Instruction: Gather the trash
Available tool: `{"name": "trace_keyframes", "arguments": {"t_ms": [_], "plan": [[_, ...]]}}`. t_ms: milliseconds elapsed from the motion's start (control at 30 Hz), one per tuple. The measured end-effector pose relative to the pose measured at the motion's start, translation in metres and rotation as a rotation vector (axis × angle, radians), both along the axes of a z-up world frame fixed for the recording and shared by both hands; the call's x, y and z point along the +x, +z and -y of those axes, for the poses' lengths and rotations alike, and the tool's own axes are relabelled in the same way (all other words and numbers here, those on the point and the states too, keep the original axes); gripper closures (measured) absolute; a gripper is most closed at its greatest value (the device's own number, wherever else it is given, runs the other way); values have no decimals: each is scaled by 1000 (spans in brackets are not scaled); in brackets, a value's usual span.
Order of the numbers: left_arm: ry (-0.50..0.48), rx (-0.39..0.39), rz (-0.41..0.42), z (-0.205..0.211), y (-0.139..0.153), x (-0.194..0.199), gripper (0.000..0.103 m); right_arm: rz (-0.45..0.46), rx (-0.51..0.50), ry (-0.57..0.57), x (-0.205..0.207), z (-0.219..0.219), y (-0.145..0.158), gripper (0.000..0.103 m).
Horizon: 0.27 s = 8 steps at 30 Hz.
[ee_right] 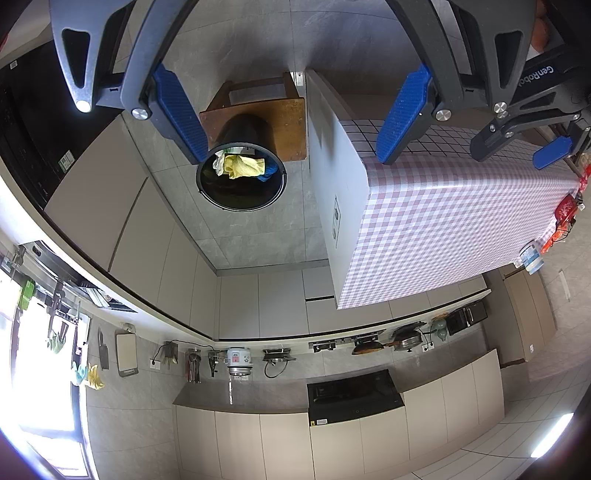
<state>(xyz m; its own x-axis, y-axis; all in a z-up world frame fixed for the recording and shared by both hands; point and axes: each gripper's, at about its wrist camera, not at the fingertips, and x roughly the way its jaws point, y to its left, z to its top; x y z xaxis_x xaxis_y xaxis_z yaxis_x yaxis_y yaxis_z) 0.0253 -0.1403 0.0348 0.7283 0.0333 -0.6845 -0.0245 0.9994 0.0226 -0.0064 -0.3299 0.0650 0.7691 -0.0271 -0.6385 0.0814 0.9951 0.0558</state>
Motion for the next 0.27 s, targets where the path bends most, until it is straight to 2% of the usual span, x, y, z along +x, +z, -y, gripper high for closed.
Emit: {"name": "trace_keyframes", "arguments": {"t_ms": [167,267], "plan": [[-27,-17,17,2,0,-1,0,0,5,-13,1,2,-2,9],[-26,1,28,5,2,0,0,0,2,-26,3,4,-3,9]]}}
